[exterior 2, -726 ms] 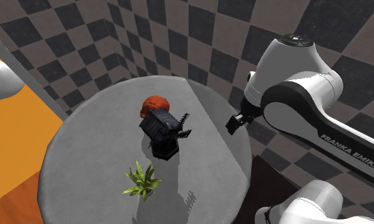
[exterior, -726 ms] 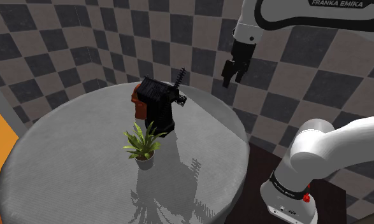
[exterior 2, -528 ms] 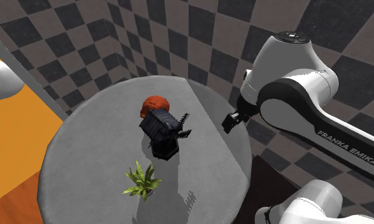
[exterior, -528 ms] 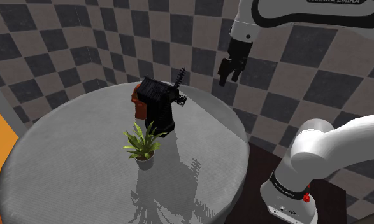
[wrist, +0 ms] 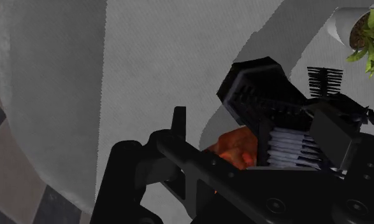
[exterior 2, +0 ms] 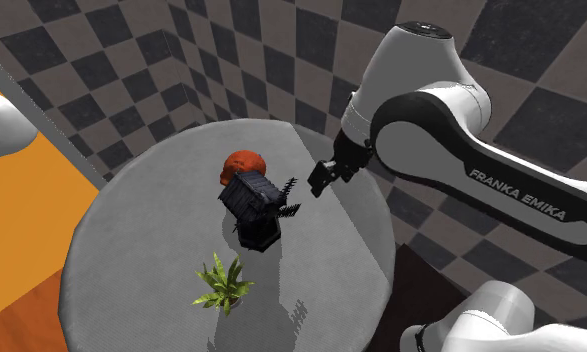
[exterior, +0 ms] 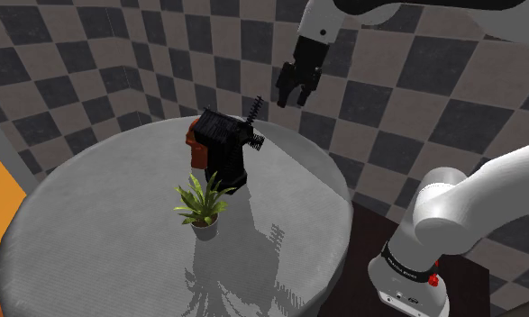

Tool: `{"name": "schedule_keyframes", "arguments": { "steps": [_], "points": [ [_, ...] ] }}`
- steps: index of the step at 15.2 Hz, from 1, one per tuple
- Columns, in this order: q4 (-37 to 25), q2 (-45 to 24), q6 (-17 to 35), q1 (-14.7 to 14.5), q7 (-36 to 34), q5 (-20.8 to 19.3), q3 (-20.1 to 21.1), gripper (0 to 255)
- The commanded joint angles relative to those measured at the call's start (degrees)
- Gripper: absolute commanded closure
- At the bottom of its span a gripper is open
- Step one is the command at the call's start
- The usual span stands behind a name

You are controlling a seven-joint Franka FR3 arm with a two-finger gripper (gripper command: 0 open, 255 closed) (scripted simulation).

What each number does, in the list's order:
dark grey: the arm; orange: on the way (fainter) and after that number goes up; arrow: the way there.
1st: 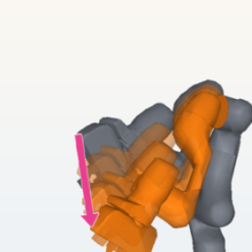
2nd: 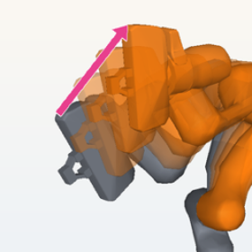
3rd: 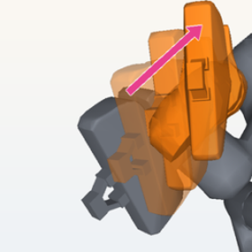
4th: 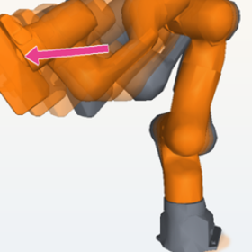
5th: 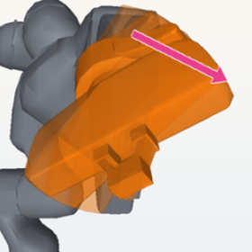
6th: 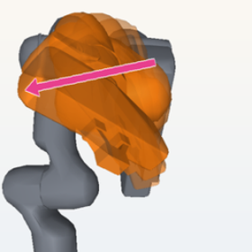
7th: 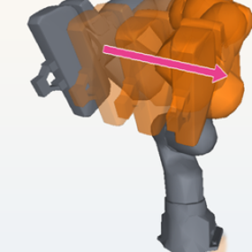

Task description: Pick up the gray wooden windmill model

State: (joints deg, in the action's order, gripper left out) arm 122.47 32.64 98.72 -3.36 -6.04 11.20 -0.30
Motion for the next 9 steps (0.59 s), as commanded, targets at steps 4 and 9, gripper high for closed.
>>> {"name": "schedule_keyframes", "arguments": {
  "steps": [4, 9],
  "points": [
    [-7.6, -6.4, 2.0, -2.1, -1.1, 4.7, 0.7, 0],
    [-10.2, -9.3, 4.0, -3.1, -1.2, 7.0, 1.1, 0]
  ]
}}
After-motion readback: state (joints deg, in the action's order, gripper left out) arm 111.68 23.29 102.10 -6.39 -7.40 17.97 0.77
